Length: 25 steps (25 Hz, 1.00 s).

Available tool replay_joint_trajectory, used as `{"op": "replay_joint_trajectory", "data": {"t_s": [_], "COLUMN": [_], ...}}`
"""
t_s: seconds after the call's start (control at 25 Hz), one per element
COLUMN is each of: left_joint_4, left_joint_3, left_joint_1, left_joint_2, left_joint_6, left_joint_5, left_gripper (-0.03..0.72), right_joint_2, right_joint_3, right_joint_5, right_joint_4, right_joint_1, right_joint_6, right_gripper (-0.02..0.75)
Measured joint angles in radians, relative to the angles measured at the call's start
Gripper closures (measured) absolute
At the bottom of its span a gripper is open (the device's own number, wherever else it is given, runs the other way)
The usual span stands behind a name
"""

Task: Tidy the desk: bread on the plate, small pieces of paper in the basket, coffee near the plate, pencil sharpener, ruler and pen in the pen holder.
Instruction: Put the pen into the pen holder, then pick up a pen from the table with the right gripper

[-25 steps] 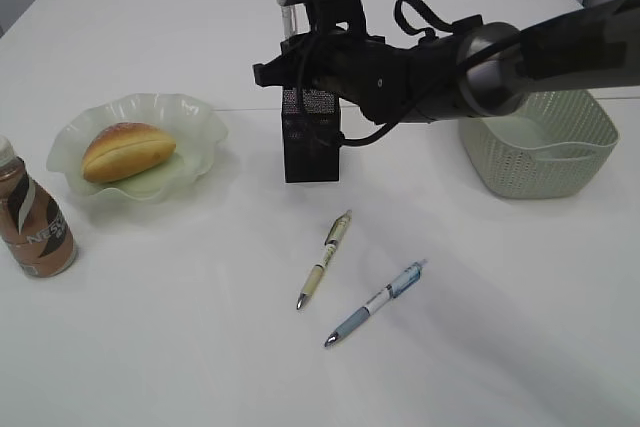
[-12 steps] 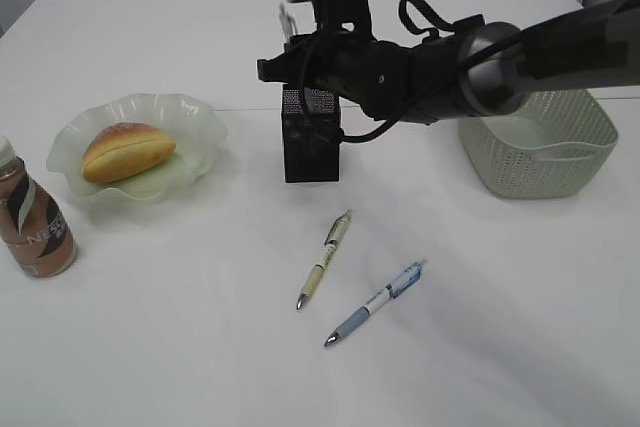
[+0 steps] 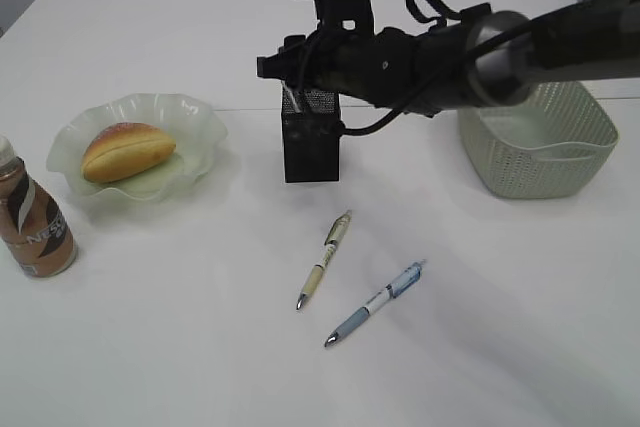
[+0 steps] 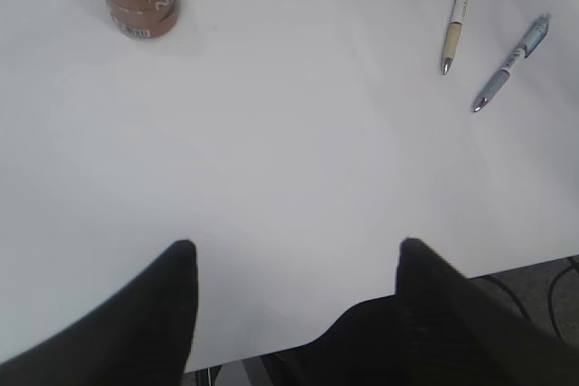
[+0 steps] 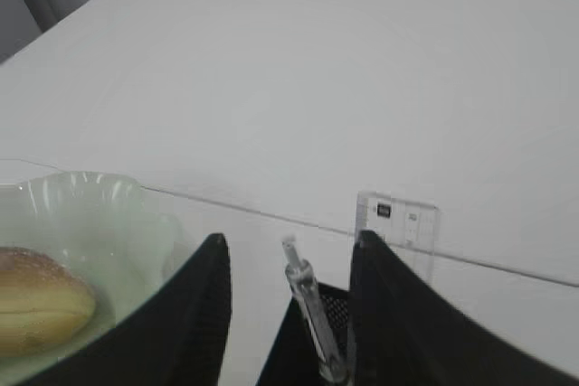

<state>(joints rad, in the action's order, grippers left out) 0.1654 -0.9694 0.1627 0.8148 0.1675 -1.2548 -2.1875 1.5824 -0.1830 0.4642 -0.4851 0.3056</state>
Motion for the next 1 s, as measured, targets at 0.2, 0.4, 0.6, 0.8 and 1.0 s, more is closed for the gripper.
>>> {"op": "replay_joint_trajectory", "data": {"t_s": [0.2, 0.4, 0.6, 0.8, 1.0], "left_joint_4": [-0.011, -0.055, -0.065, -0.066, -0.066], "left_joint_3": [0.0, 0.0, 0.0, 0.0, 0.0], "left_joint_1": [0.0, 0.0, 0.0, 0.0, 0.0], "left_joint_2": [0.0, 0.0, 0.0, 0.0, 0.0], "left_joint_6": [0.0, 0.0, 0.0, 0.0, 0.0], "left_joint_5": [0.0, 0.0, 0.0, 0.0, 0.0], "left_gripper": [0.191, 0.191, 0.191, 0.191, 0.191], "right_joint_2": [0.104, 0.218, 0.31, 0.374, 0.399], "right_joint_3": [0.0, 0.0, 0.0, 0.002, 0.059], "right_joint_5": [0.026, 0.196, 0.598, 1.05, 1.365], "right_joint_4": [0.002, 0.002, -0.014, -0.082, -0.215], "right_joint_1": [0.0, 0.0, 0.0, 0.003, 0.003], "right_joint_6": [0.0, 0.0, 0.0, -0.021, -0.218], "right_gripper": [0.384, 0.384, 0.384, 0.384, 0.384]}}
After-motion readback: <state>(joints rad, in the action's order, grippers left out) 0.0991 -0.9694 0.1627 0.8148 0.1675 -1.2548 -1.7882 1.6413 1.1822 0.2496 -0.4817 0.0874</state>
